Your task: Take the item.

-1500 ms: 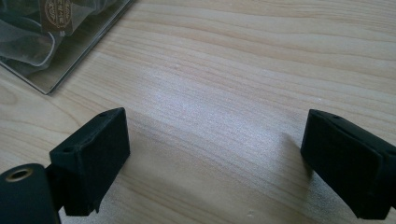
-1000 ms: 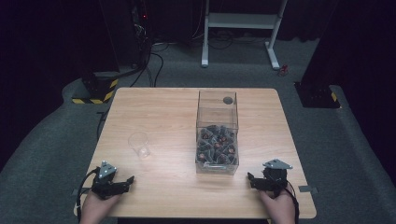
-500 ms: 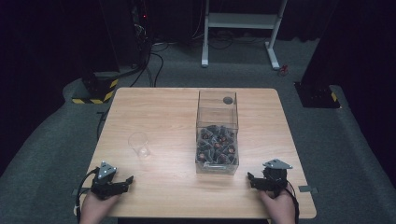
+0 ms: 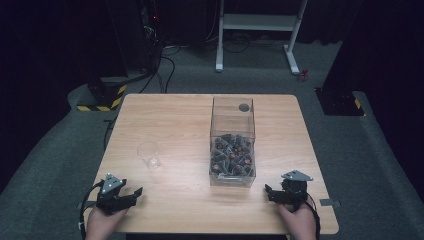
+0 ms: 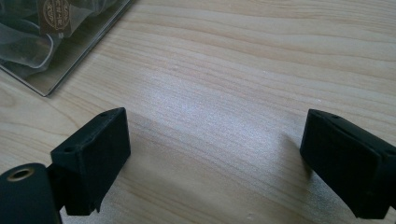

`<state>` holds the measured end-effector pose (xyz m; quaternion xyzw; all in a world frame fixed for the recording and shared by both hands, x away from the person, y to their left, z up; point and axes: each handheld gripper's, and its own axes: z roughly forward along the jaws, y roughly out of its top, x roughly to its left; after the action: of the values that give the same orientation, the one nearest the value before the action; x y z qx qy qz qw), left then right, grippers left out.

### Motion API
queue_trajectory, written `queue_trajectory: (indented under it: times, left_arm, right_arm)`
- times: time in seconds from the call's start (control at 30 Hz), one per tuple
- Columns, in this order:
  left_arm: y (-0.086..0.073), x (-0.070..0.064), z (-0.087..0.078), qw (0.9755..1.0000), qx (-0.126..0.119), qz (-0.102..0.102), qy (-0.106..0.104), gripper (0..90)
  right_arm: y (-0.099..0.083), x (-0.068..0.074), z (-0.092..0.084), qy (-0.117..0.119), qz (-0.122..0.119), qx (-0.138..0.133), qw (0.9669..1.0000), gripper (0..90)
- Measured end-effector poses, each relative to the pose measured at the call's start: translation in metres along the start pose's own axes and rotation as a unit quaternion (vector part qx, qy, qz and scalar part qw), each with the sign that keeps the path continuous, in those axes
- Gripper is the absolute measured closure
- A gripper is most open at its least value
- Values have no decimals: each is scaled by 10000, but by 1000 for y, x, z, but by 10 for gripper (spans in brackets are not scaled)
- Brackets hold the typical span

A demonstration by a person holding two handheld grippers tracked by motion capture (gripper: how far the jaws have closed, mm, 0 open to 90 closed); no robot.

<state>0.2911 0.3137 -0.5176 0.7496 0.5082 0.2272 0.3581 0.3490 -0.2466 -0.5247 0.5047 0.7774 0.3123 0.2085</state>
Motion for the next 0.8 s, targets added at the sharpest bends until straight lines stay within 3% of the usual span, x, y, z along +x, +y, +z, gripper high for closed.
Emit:
queue_trajectory:
  times: [0.47,0.5,0.6,0.8]
  left_arm:
    - [13,-9,-2,9996,-149,162,-154,295]
    - [16,-13,-4,9994,-260,219,-30,295]
    - [18,-17,-6,9991,-335,261,31,305]
    - [28,-21,-8,9990,-355,218,-159,303]
  right_arm:
    - [0,0,0,1,0,1,10000,82]
    - [0,0,0,0,0,1,10000,82]
    - [0,0,0,-1,0,1,10000,82]
    - [0,0,0,0,0,2,10000,82]
